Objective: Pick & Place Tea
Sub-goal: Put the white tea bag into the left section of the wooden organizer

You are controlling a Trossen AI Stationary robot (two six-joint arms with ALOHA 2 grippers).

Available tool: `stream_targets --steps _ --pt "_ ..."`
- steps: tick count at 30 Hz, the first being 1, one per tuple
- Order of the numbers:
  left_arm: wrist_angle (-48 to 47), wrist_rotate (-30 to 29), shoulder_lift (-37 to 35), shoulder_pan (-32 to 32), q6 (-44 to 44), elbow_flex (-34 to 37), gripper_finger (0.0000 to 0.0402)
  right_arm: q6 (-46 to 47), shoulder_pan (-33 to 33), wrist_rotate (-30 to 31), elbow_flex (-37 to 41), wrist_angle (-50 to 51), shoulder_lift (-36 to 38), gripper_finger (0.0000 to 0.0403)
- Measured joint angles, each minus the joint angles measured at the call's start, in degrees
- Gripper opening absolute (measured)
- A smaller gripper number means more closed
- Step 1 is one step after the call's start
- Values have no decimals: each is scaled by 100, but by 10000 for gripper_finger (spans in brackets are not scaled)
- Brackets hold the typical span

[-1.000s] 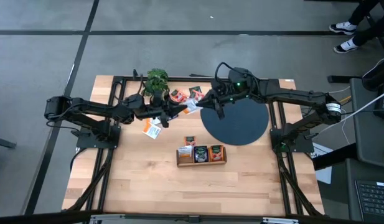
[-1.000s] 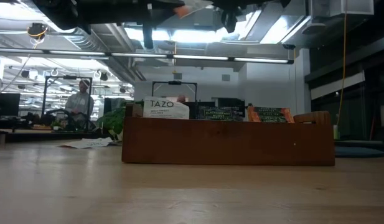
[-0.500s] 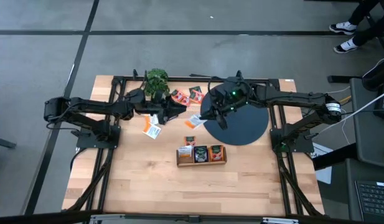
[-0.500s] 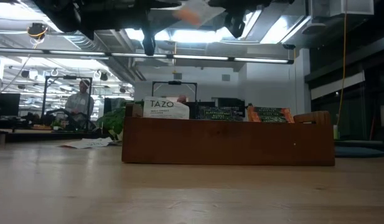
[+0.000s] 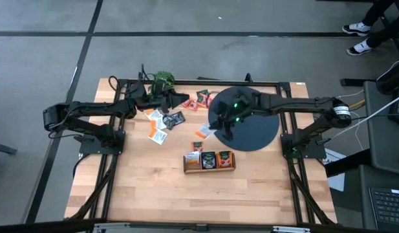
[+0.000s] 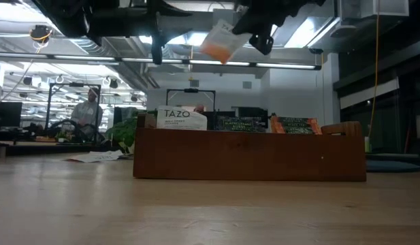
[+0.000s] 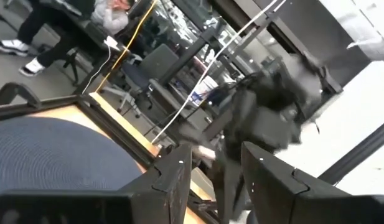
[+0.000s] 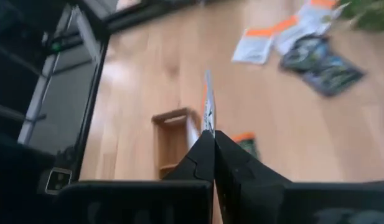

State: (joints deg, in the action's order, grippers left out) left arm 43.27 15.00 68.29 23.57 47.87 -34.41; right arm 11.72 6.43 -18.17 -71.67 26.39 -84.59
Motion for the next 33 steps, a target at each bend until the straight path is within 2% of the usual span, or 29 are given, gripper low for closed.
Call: stream_targets --steps 3,7,10,13,21,27,33 --pt "-18 46 0 14 267 0 136 99 -259 161 -117 95 -267 2" --pt "-170 403 0 7 770 0 136 298 -521 236 -405 300 -603 2" --pt "-229 771 0 4 1008 2 136 291 -726 279 -755 591 -890 2" --pt "-231 872 0 -80 1195 2 136 253 -885 471 -1165 986 -1220 2" --pt "38 895 -13 -469 1314 4 136 -174 -1198 501 -2215 1904 -2181 2" --pt "-82 662 -458 -546 1272 5 136 -460 -1357 521 -2691 2030 -2736 2" --pt "-1280 545 -1266 -282 1043 4 136 -607 -1392 521 -2847 2020 -3050 2"
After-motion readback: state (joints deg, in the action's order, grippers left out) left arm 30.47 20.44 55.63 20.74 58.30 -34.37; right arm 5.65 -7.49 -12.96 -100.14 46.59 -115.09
